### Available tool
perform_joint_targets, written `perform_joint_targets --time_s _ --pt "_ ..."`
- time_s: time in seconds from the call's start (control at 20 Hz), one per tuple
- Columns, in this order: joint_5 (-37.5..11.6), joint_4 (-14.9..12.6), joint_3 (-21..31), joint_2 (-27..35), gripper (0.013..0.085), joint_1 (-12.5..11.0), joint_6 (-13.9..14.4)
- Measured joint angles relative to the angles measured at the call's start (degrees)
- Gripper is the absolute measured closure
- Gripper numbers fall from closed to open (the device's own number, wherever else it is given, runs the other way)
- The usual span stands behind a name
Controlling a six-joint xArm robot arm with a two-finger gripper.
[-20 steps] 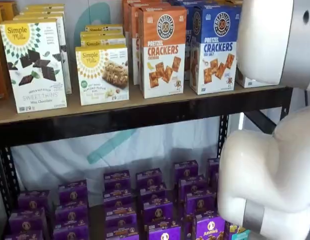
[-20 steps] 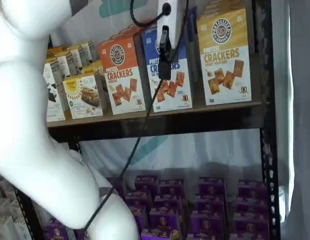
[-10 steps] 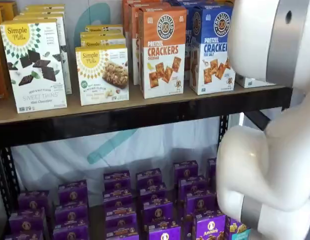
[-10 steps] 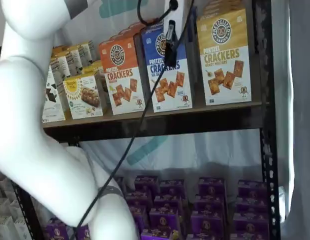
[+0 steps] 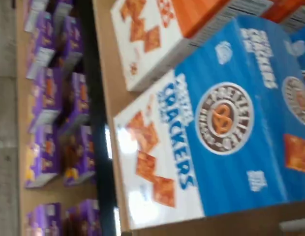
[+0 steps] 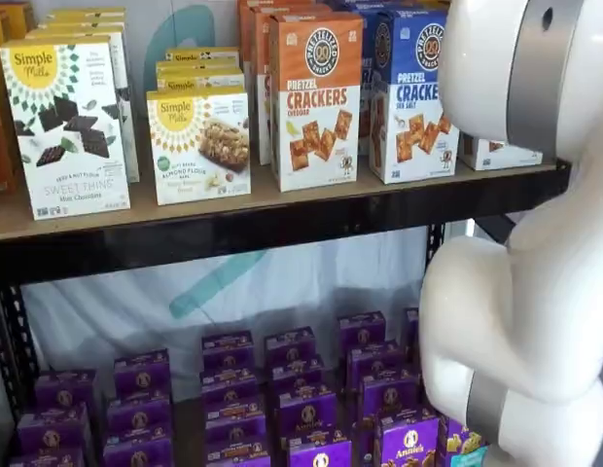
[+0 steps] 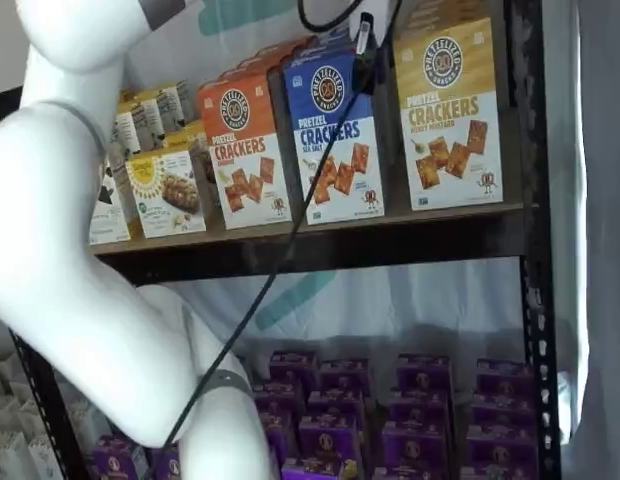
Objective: Retrieve the yellow and white box located on the top shelf, the sixth one from the left
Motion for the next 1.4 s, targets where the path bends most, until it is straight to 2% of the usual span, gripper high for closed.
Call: perform_joint_targets --time_s 0.25,0.5,0.7,0.95,1.2,1.4 --pt "-5.1 1.2 -0.7 1.3 0.0130 1.2 -0.5" --pt "-10.3 -5.2 -3.0 3.9 0.0130 5.9 -1.2" --pt "-10.5 -7.5 -5.5 6.2 0.0130 7.8 0.0" --pt "-8.5 -11.5 -11.1 10.3 0.0130 10.5 2.2" --pt "-7.9 -14.3 -14.7 12.9 0.0130 12.3 3.4" --pt "-6.6 -17.6 -17.8 15.1 0.0130 13.8 4.2"
